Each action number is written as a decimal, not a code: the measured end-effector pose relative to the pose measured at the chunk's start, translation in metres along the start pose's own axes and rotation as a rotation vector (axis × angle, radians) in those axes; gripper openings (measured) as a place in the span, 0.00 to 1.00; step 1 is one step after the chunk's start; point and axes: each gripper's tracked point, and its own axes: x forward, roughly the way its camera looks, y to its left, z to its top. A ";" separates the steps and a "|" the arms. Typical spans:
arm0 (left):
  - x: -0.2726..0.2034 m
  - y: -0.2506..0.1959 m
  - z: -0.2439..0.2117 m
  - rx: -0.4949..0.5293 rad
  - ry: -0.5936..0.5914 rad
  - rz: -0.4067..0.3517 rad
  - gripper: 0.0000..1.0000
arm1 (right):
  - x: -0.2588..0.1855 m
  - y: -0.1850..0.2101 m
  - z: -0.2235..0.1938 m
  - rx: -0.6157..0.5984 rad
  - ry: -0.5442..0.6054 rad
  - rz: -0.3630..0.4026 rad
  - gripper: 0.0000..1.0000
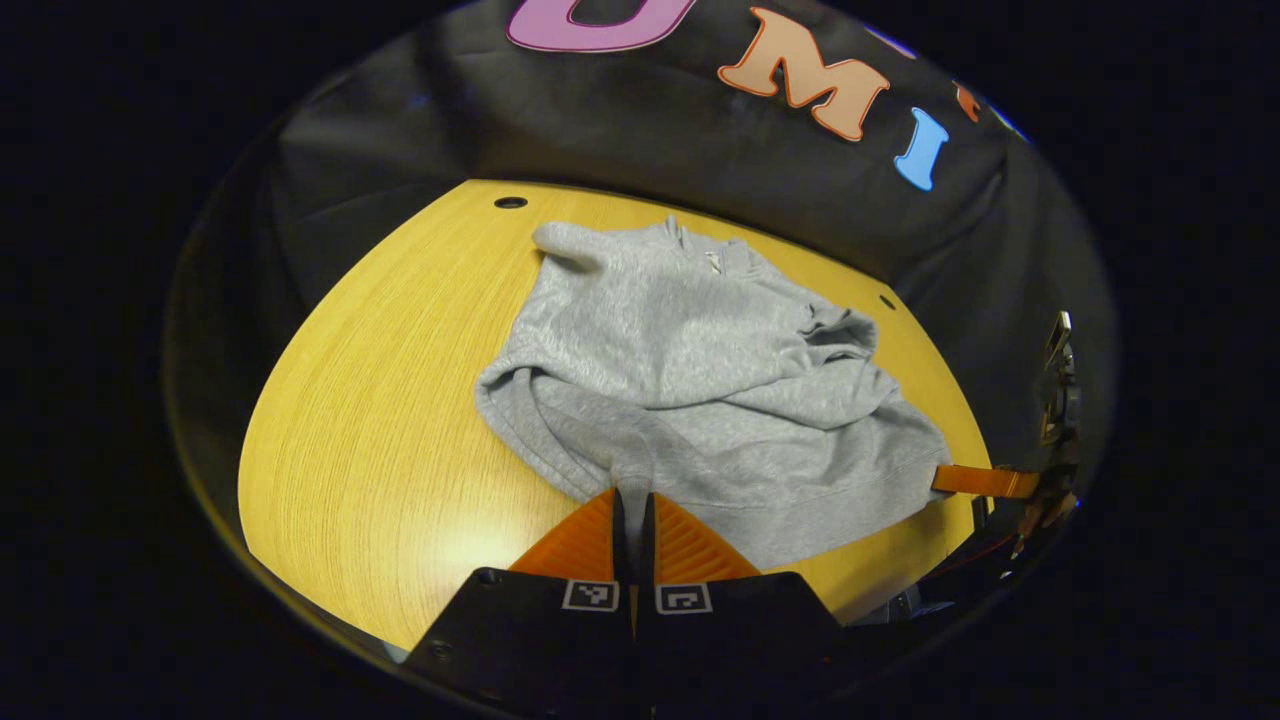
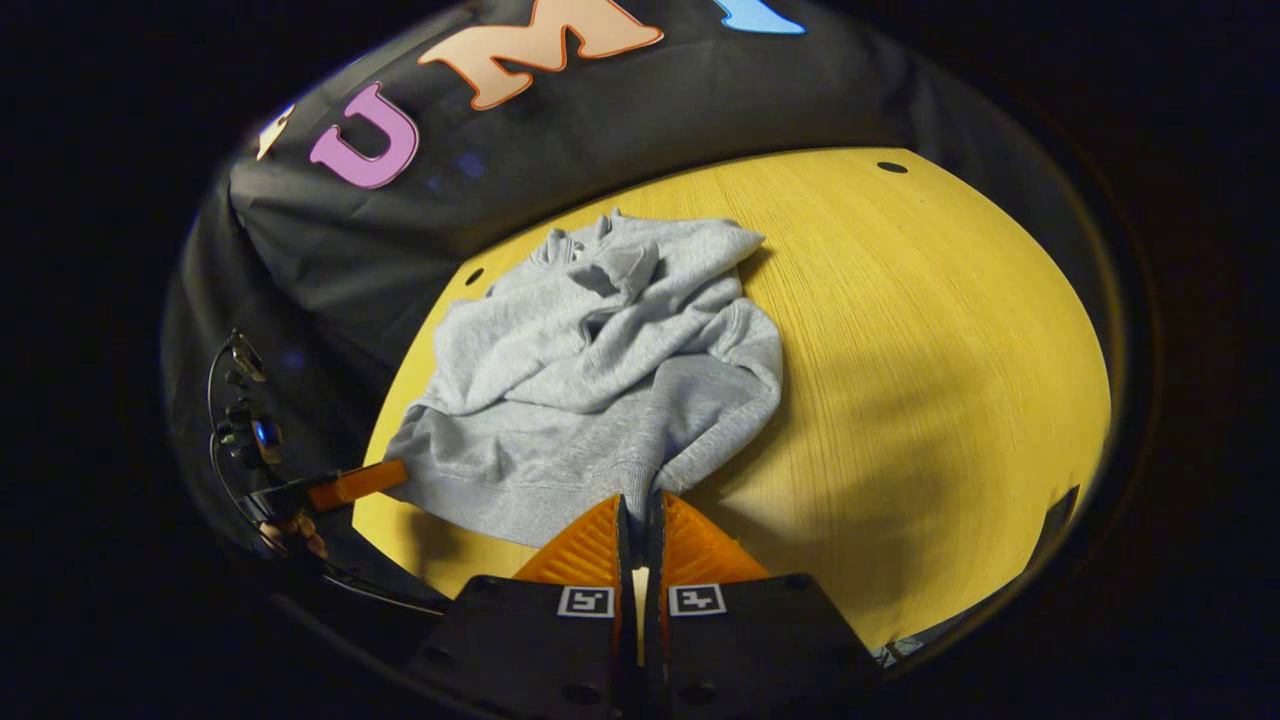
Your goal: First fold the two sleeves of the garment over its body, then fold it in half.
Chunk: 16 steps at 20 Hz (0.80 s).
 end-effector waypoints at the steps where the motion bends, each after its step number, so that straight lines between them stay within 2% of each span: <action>1: -0.001 -0.003 0.007 -0.011 -0.012 -0.008 0.00 | -0.002 0.005 0.008 0.016 -0.015 0.018 0.06; 10: -0.011 -0.006 0.062 -0.084 -0.098 -0.048 0.00 | -0.012 0.031 0.070 0.243 -0.089 0.164 0.05; 16: -0.003 -0.005 0.104 -0.096 -0.146 -0.076 0.00 | -0.007 0.043 0.113 0.311 -0.151 0.211 0.06</action>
